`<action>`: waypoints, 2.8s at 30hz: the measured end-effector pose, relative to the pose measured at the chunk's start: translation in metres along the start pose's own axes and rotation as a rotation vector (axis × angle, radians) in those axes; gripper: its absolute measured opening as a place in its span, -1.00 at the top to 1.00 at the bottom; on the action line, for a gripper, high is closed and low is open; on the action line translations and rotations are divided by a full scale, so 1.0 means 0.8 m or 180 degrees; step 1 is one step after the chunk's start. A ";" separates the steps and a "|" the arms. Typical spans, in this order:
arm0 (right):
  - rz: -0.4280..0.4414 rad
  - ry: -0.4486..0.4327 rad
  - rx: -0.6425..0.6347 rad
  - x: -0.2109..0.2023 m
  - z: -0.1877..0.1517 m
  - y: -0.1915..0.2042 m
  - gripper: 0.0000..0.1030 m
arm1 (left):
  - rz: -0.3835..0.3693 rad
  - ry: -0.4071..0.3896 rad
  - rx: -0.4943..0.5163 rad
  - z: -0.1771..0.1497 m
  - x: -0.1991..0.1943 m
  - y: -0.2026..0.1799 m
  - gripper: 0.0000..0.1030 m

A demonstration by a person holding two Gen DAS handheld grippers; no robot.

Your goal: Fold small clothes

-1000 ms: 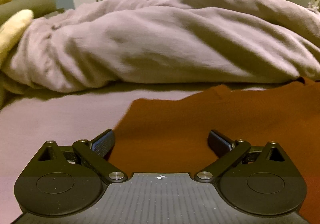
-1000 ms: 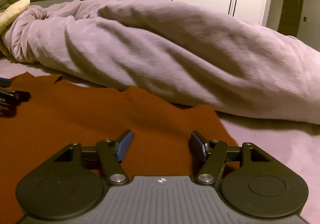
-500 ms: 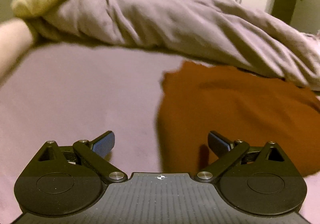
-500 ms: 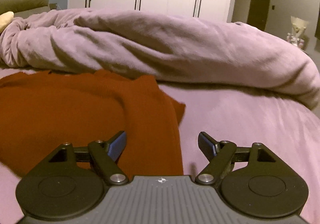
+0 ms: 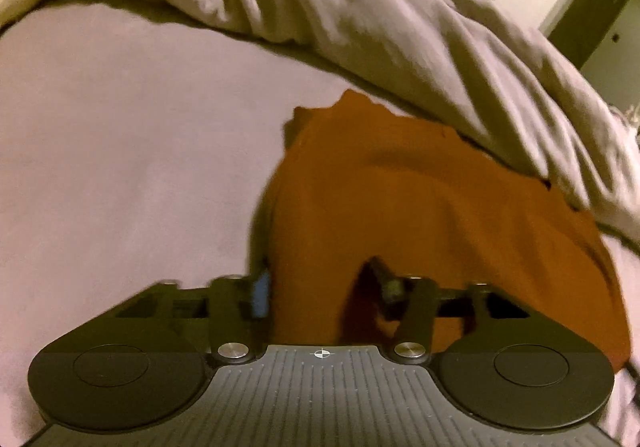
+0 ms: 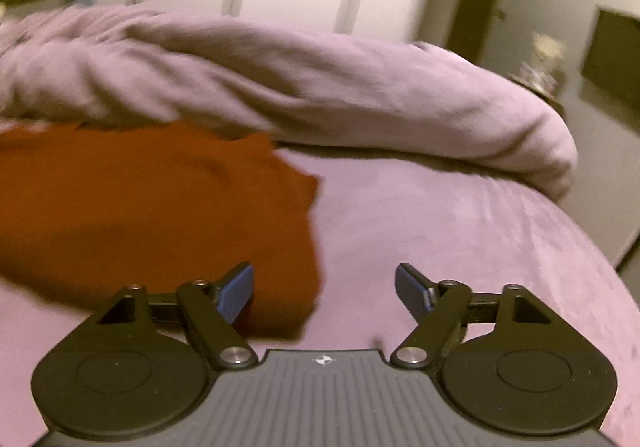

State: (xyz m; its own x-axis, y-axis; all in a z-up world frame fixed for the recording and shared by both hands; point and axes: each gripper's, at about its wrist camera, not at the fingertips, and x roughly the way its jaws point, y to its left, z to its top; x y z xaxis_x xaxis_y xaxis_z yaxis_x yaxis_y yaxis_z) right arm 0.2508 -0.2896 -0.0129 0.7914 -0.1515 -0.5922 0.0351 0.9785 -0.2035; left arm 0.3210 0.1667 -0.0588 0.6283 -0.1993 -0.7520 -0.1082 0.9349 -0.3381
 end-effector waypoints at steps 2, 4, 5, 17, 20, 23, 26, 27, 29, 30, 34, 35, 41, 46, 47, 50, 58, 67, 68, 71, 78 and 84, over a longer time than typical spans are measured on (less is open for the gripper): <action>0.0088 -0.0017 -0.0031 -0.016 -0.011 0.017 -0.08 | -0.0073 0.0028 -0.0040 0.000 -0.001 -0.003 0.47; 0.0220 0.0021 0.0062 -0.022 -0.016 0.026 0.00 | -0.0067 0.0009 0.0002 -0.003 -0.001 -0.005 0.47; 0.0280 0.0047 0.0098 -0.024 -0.018 0.030 0.00 | -0.0094 0.0006 -0.0012 -0.005 -0.002 -0.002 0.45; 0.0519 0.0158 0.0165 -0.029 -0.028 0.048 0.00 | -0.0225 0.0143 -0.0009 -0.028 -0.027 0.012 -0.51; 0.0541 0.0168 0.0168 -0.030 -0.029 0.049 0.00 | -0.0303 0.0168 0.0082 -0.034 -0.028 0.008 -0.45; 0.0582 0.0182 0.0132 -0.032 -0.030 0.057 0.00 | -0.0318 0.0208 0.0098 -0.030 -0.023 0.005 -0.03; 0.0616 0.0183 0.0111 -0.036 -0.031 0.064 0.00 | -0.0388 0.0239 -0.0079 -0.021 -0.012 0.008 0.15; 0.0623 0.0181 0.0112 -0.037 -0.031 0.066 0.00 | -0.0418 0.0247 -0.0149 -0.019 -0.009 0.010 0.19; 0.0650 0.0178 0.0110 -0.040 -0.030 0.069 0.00 | -0.0496 0.0264 -0.0339 -0.013 0.000 0.016 0.27; 0.0659 0.0166 0.0103 -0.041 -0.029 0.071 0.00 | -0.0531 0.0273 -0.0414 -0.011 0.005 0.019 0.34; 0.0664 0.0116 0.0072 -0.043 -0.024 0.073 0.00 | -0.0563 0.0268 -0.0541 -0.004 0.006 0.021 0.57; 0.0662 0.0107 0.0078 -0.043 -0.022 0.073 0.00 | -0.0532 0.0247 -0.0495 -0.002 0.002 0.017 0.60; 0.0656 0.0005 0.0138 -0.048 -0.018 0.062 0.00 | -0.0597 -0.0078 -0.0259 0.023 -0.050 -0.039 0.64; 0.0656 -0.0029 0.0307 -0.052 -0.020 0.051 0.00 | -0.0650 -0.0257 0.0442 0.028 -0.073 -0.148 0.65; 0.0650 -0.0040 0.0330 -0.053 -0.021 0.048 0.00 | -0.0728 -0.0219 0.0528 0.026 -0.069 -0.169 0.65; 0.0627 -0.0056 0.0388 -0.054 -0.023 0.040 0.00 | -0.0829 -0.0154 0.0893 0.000 -0.049 -0.236 0.65; 0.0530 -0.0037 0.0453 -0.054 -0.025 0.010 0.00 | -0.0677 -0.0032 0.1241 -0.086 0.010 -0.280 0.35; 0.0401 0.0027 0.0503 -0.041 -0.029 0.002 0.00 | -0.0750 -0.0093 0.1168 -0.079 -0.048 -0.250 0.21; 0.0384 0.0038 0.0506 -0.038 -0.029 0.003 0.00 | -0.0749 -0.0093 0.1156 -0.078 -0.048 -0.250 0.20; 0.0353 0.0101 0.0499 -0.032 -0.027 0.006 0.00 | -0.0753 -0.0042 0.1084 -0.079 -0.044 -0.245 0.20; 0.0286 0.0111 0.0470 -0.031 -0.025 0.005 0.00 | -0.0821 0.0047 0.1112 -0.086 -0.030 -0.247 0.22; 0.0184 0.0213 0.0480 -0.024 -0.026 0.001 0.00 | -0.0921 0.0121 0.1138 -0.090 -0.026 -0.246 -0.09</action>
State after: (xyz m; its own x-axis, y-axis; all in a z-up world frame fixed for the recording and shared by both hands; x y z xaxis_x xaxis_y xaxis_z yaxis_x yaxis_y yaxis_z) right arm 0.2227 -0.2890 -0.0181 0.7525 -0.0985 -0.6512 0.0858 0.9950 -0.0513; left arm 0.2740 -0.0344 -0.0173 0.5641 -0.4714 -0.6779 0.3443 0.8805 -0.3258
